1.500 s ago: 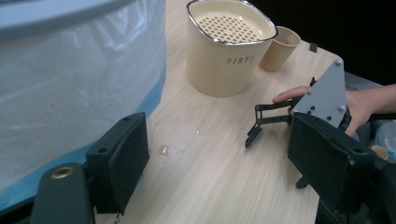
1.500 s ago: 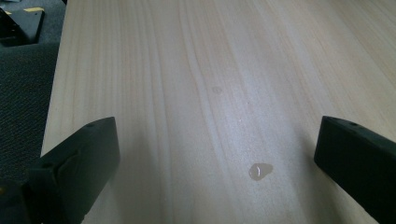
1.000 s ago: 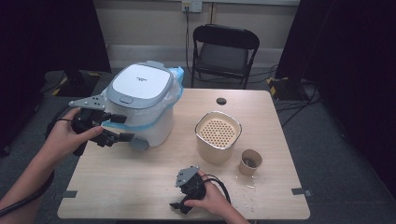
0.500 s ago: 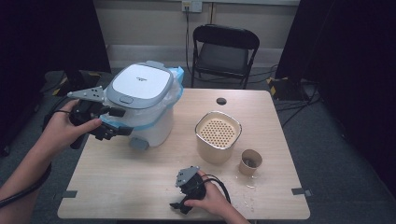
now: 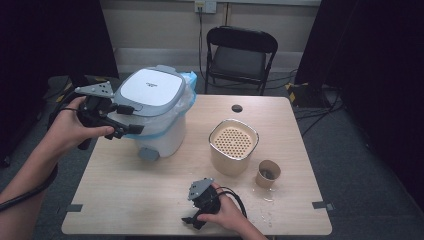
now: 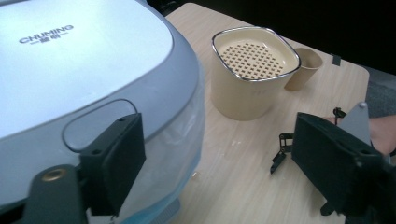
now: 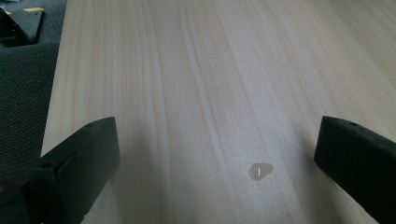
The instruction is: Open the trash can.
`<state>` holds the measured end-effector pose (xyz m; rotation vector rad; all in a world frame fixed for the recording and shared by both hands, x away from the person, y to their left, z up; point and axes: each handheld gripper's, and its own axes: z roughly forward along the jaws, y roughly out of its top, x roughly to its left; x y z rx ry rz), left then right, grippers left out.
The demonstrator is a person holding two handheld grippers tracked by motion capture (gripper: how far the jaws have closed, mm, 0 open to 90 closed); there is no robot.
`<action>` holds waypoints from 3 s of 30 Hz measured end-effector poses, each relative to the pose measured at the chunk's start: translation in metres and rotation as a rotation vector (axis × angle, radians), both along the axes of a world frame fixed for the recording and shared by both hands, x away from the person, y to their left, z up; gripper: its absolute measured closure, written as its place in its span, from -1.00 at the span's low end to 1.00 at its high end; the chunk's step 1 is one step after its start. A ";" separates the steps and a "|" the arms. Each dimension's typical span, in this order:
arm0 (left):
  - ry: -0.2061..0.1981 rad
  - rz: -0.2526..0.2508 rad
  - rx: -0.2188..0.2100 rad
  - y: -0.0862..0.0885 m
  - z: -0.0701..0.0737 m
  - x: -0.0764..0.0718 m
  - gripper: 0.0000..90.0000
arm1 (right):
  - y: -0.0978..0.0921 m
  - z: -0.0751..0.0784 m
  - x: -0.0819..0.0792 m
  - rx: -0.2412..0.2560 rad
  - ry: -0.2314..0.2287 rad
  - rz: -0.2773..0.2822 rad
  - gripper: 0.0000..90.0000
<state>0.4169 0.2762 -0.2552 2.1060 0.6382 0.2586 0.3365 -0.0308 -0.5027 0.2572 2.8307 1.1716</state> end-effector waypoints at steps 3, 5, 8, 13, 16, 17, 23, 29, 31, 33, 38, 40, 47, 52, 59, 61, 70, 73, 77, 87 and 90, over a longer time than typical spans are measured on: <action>0.003 0.010 0.003 0.002 0.000 0.005 -0.37 | 0.000 0.000 0.000 0.000 0.000 0.000 -1.00; -0.005 0.011 0.006 0.003 0.001 0.008 -0.21 | 0.000 0.000 0.000 0.001 0.000 0.001 -1.00; -0.013 0.020 0.014 0.004 0.002 0.011 0.02 | 0.000 0.000 0.000 0.000 0.000 0.000 -1.00; -0.011 0.036 0.011 0.006 0.004 0.016 0.22 | 0.000 0.000 0.000 -0.002 0.006 -0.001 -1.00; -0.020 0.058 0.013 0.008 0.005 0.020 0.35 | 0.000 0.000 0.000 -0.002 0.005 0.000 -1.00; -0.020 0.058 0.009 0.008 0.006 0.022 0.39 | 0.000 0.000 0.000 -0.002 0.004 -0.001 -1.00; 0.004 0.095 0.007 0.013 0.006 0.028 0.61 | 0.000 0.000 0.000 -0.002 0.004 0.001 -1.00; 0.014 0.140 0.006 0.017 0.007 0.032 0.79 | 0.000 0.000 0.000 -0.001 0.004 0.001 -1.00; 0.020 0.157 0.004 0.017 0.008 0.035 0.82 | 0.000 0.000 0.000 -0.001 0.004 0.000 -1.00; 0.024 0.163 0.014 0.016 0.007 0.037 0.83 | 0.000 0.000 0.000 -0.001 0.004 0.000 -1.00; 0.026 0.165 0.018 0.014 0.004 0.041 0.88 | 0.000 0.000 0.000 -0.001 0.004 0.000 -1.00; 0.024 0.165 0.026 0.013 0.003 0.042 0.89 | 0.000 0.000 0.000 -0.001 0.004 0.000 -1.00; 0.028 0.168 0.020 0.014 0.002 0.044 0.99 | 0.000 0.000 0.000 -0.001 0.004 0.002 -1.00; 0.045 0.174 0.005 0.015 0.001 0.044 1.00 | 0.000 0.000 0.000 -0.001 0.004 0.001 -1.00; 0.054 0.172 -0.002 0.017 -0.001 0.043 1.00 | 0.000 0.000 0.000 -0.002 0.003 0.001 -1.00; 0.055 0.169 -0.002 0.017 -0.001 0.043 1.00 | 0.000 0.000 0.000 -0.002 0.003 0.001 -1.00; 0.062 0.167 -0.012 0.018 -0.003 0.041 1.00 | 0.000 0.000 0.000 -0.002 0.004 0.000 -1.00; 0.075 0.175 -0.025 0.018 -0.004 0.041 1.00 | 0.000 0.000 0.000 -0.002 0.004 0.002 -1.00; 0.079 0.182 -0.051 0.020 -0.006 0.041 1.00 | 0.000 0.000 0.000 -0.002 0.004 0.001 -1.00; 0.073 0.190 -0.072 0.021 -0.001 0.039 1.00 | 0.000 0.000 0.000 -0.003 0.005 0.001 -1.00; 0.052 0.183 -0.065 0.021 0.002 0.039 1.00 | 0.000 0.000 0.000 -0.002 0.003 0.000 -1.00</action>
